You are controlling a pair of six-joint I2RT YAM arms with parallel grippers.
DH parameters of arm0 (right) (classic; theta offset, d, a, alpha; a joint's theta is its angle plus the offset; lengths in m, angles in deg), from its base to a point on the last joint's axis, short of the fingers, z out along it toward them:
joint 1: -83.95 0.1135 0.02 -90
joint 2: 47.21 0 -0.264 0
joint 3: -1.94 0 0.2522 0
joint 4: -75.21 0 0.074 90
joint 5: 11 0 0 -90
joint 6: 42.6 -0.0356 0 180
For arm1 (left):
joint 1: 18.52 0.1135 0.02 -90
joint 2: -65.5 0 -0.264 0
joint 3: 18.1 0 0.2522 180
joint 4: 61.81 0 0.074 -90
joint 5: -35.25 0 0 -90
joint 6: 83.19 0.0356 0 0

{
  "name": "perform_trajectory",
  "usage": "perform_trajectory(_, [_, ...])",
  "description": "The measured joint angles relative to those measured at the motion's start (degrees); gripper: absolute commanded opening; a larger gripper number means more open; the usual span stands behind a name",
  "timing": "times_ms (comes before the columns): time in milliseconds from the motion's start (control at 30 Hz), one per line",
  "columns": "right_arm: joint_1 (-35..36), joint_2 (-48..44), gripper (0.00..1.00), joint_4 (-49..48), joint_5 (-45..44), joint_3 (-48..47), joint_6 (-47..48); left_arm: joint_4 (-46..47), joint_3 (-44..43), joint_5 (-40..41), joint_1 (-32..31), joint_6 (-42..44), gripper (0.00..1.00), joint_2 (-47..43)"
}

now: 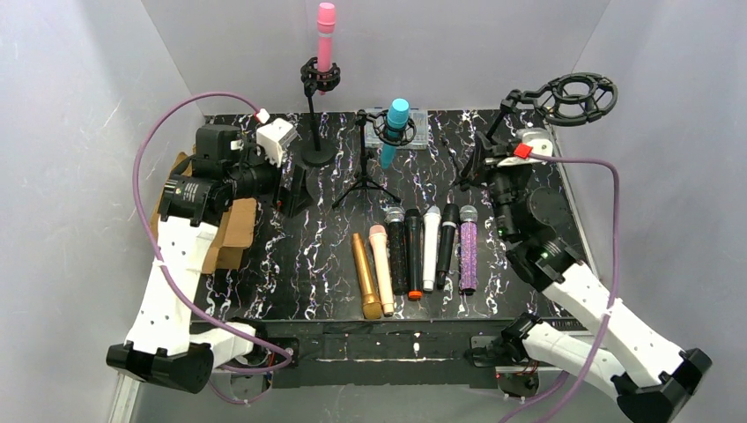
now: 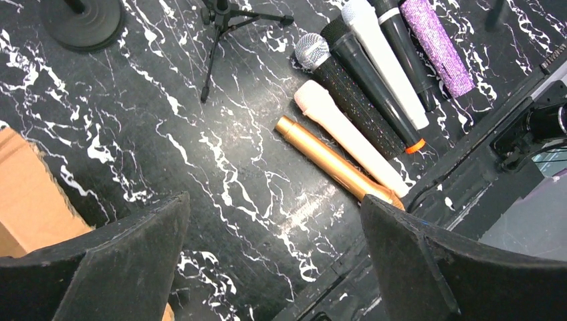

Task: Attach the microphones to the stand

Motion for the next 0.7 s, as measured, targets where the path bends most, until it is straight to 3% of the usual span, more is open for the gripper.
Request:
perform_trajectory(167, [2.89,-3.72,0.01,9.94,9.88,-0.04,-8.44,-2.82,-0.02,1.68,0.07,-1.16,0.99,-1.64])
perform_trajectory(367, [14.08,2.01,0.01,15.98,19.02,-0.07,-12.28,-5.27,-0.02,4.17,0.55,-1.88,0.99,-2.21])
perform_trajectory(500, [25.24,7.65,0.01,15.69,19.37,-0.50,-11.47,-7.32,-0.35,5.84,0.81,-1.42,0.99,-2.60])
perform_trajectory(700, [32.28,17.11,0.01,8.31,19.50,-2.10,-10.25,-9.70,-1.53,8.13,1.14,-0.63,0.99,-3.52])
